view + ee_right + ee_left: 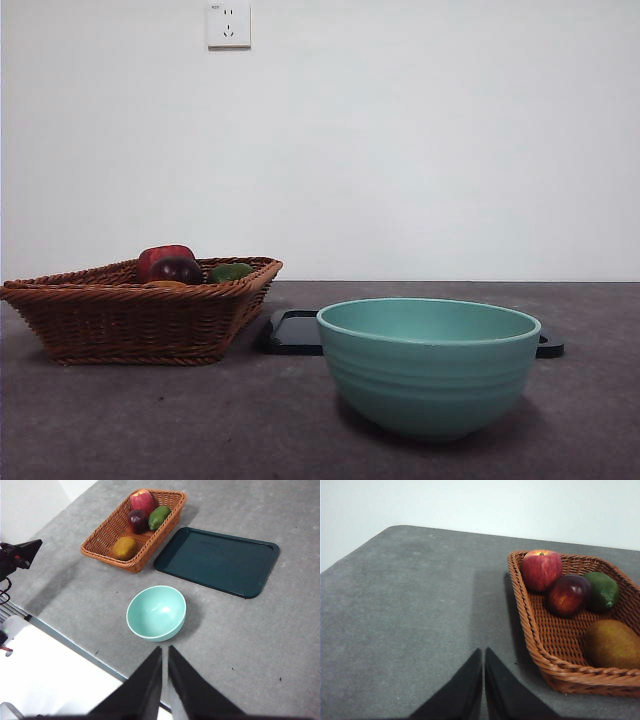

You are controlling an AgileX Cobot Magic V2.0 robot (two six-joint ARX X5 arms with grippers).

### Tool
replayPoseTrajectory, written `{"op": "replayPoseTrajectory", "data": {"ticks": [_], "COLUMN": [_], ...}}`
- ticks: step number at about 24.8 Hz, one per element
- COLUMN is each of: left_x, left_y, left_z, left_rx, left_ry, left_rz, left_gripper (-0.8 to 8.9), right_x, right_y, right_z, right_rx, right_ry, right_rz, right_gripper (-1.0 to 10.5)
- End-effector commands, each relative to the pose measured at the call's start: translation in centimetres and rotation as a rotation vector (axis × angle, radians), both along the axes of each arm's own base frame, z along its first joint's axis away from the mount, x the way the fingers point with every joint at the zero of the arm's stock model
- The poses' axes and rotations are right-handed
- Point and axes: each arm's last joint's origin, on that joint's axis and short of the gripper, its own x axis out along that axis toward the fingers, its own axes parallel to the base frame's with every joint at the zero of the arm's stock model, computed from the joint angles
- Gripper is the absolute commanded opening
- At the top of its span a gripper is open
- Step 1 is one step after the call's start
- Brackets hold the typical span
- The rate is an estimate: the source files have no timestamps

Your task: Pick up the wifruite, put it on the bowl, pick up the plate, put it on desk

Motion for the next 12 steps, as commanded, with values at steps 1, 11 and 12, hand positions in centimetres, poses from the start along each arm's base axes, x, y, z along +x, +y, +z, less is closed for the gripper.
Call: {"op": "replayPoseTrajectory", "data": {"ticks": [1,11,12], "left_x": [0.08,0.08,0.08], "left_y": [0.02,0.02,0.02], "left_z": [-0.75,-0.73,-0.73], "left_rx": [0.058,0.086,0.086], "left_ry": [0.025,0.025,0.025], "left_rz": [-0.004,-0.009,-0.009], "left_gripper": [0.06,0.06,0.06], "right_x": [-0.32,-0.32,-0.32], "right_y": [-0.24,-0.23,-0.23], "right_z": [0.04,0.05,0.05], "right_rx": [-0.019,-0.019,-0.019], "right_ry": [0.011,0.01,0.01], "right_rz": [0.011,0.011,0.011], "right_gripper": [0.1,0.1,0.1]}}
